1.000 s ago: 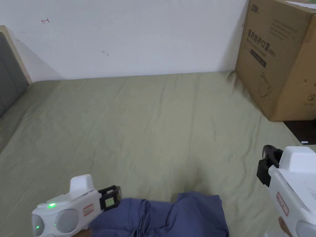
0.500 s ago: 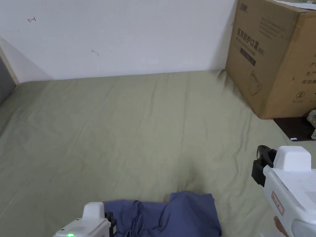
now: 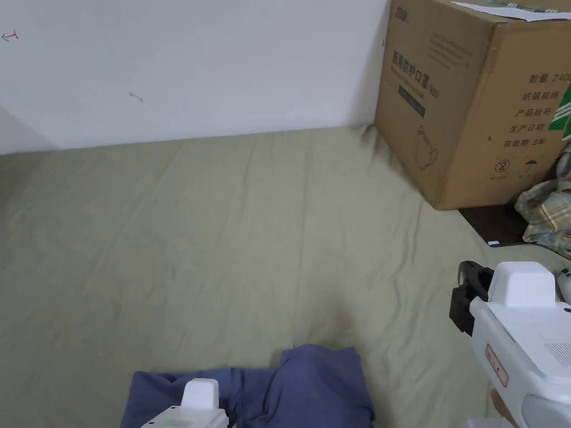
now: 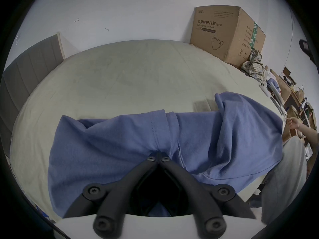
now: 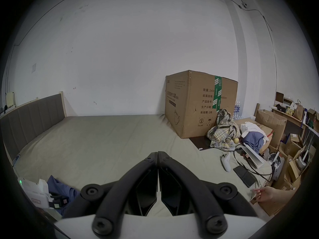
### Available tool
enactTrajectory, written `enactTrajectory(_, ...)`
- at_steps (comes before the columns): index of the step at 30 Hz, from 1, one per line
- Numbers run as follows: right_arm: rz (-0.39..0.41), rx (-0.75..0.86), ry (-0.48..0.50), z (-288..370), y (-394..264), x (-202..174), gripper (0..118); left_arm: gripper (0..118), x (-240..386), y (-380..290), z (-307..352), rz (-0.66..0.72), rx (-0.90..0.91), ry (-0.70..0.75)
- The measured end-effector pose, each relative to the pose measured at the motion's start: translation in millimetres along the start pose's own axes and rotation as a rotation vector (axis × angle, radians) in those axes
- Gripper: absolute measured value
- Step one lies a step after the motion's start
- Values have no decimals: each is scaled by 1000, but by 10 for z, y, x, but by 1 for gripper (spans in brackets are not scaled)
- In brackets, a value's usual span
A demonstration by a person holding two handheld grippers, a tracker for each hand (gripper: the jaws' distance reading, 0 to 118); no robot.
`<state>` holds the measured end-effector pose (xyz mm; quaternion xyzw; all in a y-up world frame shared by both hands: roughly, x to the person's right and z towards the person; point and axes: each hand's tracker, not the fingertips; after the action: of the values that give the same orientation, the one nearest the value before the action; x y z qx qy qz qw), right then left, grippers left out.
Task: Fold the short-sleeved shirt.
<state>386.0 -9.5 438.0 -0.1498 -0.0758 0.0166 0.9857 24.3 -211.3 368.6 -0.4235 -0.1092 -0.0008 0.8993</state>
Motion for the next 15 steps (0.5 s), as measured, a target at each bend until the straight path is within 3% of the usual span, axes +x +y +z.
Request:
enactTrajectory(7, 3, 18, 28, -1, 63, -119, 0, 0, -627, 550, 783, 198, 96, -271)
enactTrajectory(13, -3, 20, 59, -38, 68, -255, 0, 0, -1427, 643, 949, 317, 51, -344)
enactTrajectory(15, -2, 18, 64, -41, 59, -293, 0, 14, -1700, 551, 876, 401, 16, -370)
